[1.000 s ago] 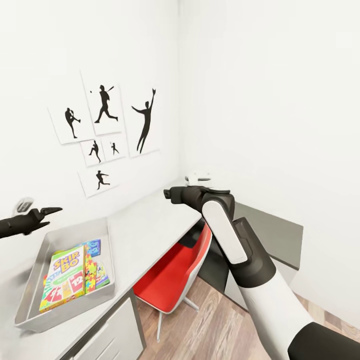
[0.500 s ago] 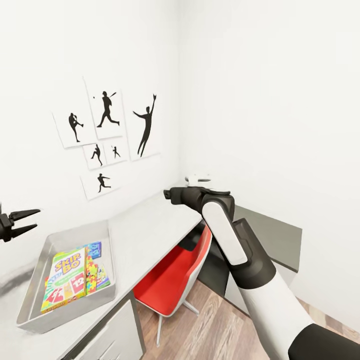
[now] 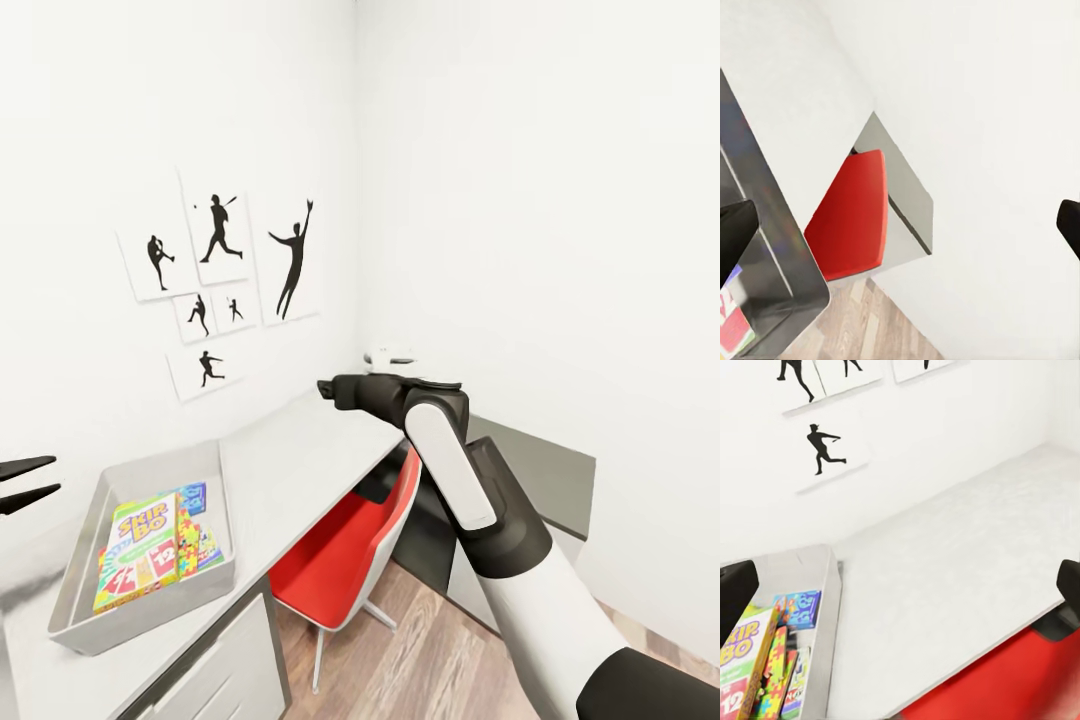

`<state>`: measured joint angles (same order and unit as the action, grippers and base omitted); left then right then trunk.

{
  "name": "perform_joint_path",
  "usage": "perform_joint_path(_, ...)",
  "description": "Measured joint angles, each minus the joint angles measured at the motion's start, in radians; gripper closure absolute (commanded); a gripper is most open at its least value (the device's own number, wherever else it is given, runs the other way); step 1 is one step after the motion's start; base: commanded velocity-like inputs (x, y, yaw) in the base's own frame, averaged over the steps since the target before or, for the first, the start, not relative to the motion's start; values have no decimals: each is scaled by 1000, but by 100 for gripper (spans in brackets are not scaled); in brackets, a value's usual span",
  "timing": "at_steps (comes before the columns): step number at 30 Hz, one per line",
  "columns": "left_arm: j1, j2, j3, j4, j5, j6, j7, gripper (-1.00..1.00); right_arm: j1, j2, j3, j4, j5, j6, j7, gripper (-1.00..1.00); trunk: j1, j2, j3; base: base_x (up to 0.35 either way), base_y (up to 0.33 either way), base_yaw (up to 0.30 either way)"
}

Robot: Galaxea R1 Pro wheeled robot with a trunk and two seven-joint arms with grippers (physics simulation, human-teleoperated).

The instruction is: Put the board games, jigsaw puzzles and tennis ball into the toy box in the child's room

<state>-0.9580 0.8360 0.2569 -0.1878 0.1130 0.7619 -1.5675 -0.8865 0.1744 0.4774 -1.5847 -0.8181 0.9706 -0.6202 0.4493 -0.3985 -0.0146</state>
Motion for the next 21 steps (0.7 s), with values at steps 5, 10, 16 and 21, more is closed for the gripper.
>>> perform_joint_path(5, 0, 32, 0, 85, -24, -43, 0, -100, 14, 0, 0, -1, -7, -12, 100, -100, 0, -1, 7, -2, 0, 0)
perform_joint_path(10, 0, 51, 1, 105, -27, -51, 0, -100, 104, 0, -3, -1, -7, -63, 202, -100, 0, -1, 15, 0, 0, 0)
perform_joint_path(16, 0, 55, 1, 110, -28, -53, 0, -100, 166, 0, -10, -1, -6, -84, 310, -100, 0, -1, 25, 0, 0, 0)
perform_joint_path(21, 0, 53, 2, 110, -29, -53, 0, -100, 198, 0, -12, -2, -5, -90, 367, -100, 0, -1, 33, 0, 0, 0)
